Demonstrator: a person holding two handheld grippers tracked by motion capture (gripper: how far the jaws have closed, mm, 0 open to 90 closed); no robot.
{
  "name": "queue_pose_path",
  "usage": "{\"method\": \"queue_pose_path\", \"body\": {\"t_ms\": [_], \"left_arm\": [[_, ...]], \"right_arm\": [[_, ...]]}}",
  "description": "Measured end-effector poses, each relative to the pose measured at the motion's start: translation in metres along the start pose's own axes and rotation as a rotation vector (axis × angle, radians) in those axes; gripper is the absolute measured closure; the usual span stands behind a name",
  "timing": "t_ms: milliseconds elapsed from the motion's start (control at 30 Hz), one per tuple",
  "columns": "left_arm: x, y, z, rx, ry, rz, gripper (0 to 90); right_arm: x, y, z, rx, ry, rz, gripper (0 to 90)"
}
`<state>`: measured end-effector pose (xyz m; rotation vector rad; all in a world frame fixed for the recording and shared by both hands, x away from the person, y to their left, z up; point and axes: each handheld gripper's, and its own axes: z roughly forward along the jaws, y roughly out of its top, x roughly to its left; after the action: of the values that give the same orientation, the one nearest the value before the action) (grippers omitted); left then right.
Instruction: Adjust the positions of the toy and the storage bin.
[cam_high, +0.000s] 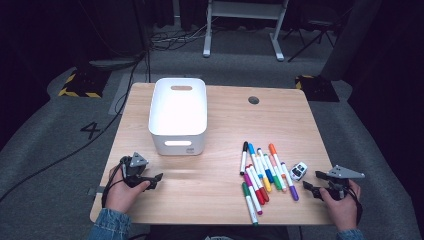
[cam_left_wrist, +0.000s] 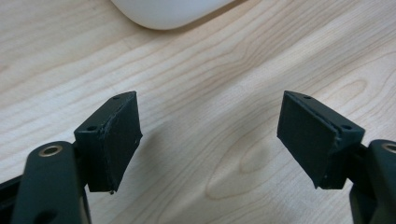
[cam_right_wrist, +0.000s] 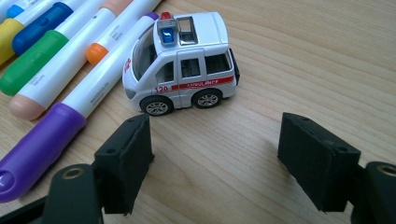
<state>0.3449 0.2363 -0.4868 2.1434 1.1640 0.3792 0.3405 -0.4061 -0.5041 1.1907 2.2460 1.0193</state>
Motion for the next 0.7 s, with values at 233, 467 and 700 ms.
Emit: {"method": "queue_pose_path", "body": {"t_ms": [233,467,700], "left_arm": [[-0.001,0.013,-0.016,-0.013,-0.024,-0.021,27.0],[-0.003,0.026,-0.038,-0.068,-0.036,-0.025,28.8],[-0.001,0.034,-0.06,-0.152,-0.006,-0.018,27.1]], "right_arm": [[0.0,0.0,0.0,0.0,-0.001,0.0,26.1],[0.0,0.0,0.0,0.0,-0.001,0.0,26.1],[0.0,0.0,0.0,0.001,0.0,0.0,26.1]]}}
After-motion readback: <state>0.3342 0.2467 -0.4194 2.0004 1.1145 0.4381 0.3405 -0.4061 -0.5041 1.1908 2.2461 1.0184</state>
